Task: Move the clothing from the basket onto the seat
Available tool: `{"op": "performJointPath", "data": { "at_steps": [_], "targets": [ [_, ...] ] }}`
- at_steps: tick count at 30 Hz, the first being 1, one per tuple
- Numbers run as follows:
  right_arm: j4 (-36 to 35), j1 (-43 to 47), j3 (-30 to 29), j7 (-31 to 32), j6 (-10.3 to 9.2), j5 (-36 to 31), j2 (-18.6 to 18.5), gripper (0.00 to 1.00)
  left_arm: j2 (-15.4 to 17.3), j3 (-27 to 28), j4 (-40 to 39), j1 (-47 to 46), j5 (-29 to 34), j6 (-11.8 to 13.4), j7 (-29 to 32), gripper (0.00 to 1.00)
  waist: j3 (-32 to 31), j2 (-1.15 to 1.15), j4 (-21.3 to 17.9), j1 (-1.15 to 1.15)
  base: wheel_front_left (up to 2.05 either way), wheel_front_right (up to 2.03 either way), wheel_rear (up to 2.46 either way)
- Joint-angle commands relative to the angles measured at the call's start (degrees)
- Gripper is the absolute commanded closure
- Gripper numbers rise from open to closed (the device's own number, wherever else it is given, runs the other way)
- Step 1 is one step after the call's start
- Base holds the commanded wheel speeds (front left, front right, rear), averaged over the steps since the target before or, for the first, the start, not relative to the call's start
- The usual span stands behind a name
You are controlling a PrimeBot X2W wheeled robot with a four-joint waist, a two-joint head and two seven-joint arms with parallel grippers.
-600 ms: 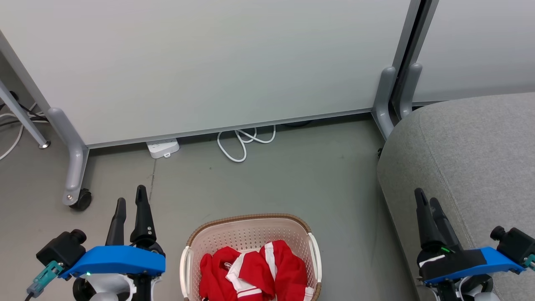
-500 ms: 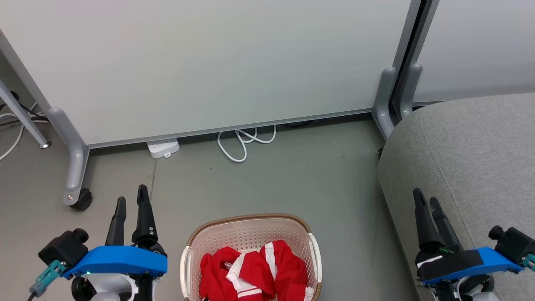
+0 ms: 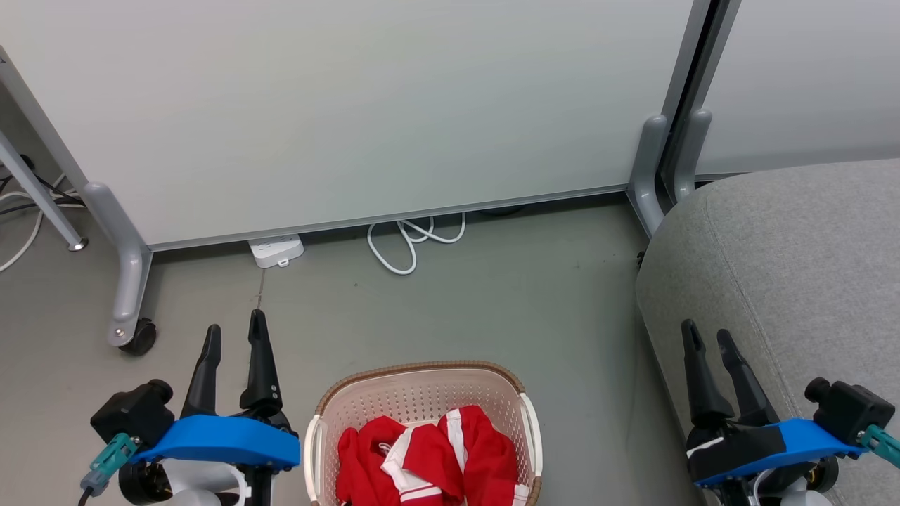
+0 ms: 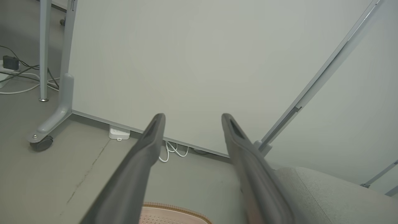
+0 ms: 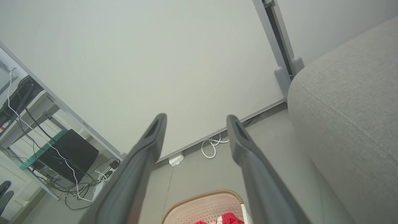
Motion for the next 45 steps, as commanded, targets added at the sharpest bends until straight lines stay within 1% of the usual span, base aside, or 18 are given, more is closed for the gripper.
{"op": "performJointPath", "data": {
  "at_steps": [1, 25, 45],
  "targets": [
    [-0.33, -0.62, 0.24, -0.73, 0.1, -2.08, -0.4, 0.0, 0.4, -0.39, -0.22, -0.61, 2.07, -0.1, -0.7, 0.0, -0.05, 0.0, 0.02, 0.0, 0.0, 0.0, 0.0],
    [0.19, 0.22, 1.76, -4.0, 0.13, -14.49, -0.46, 0.0, 0.42, -2.78, 0.79, -0.24, 15.1, -0.23, -3.91, 0.0, -0.23, 0.0, 0.61, 0.0, 0.0, 0.0, 0.0],
    [0.67, 0.29, 2.71, -6.25, 0.15, -23.38, -0.48, 0.0, 0.43, -4.08, 1.58, -0.18, 23.45, 0.0, -6.12, 0.0, -0.06, 0.0, 0.95, 0.0, 0.0, 0.0, 0.0]
  ]
}}
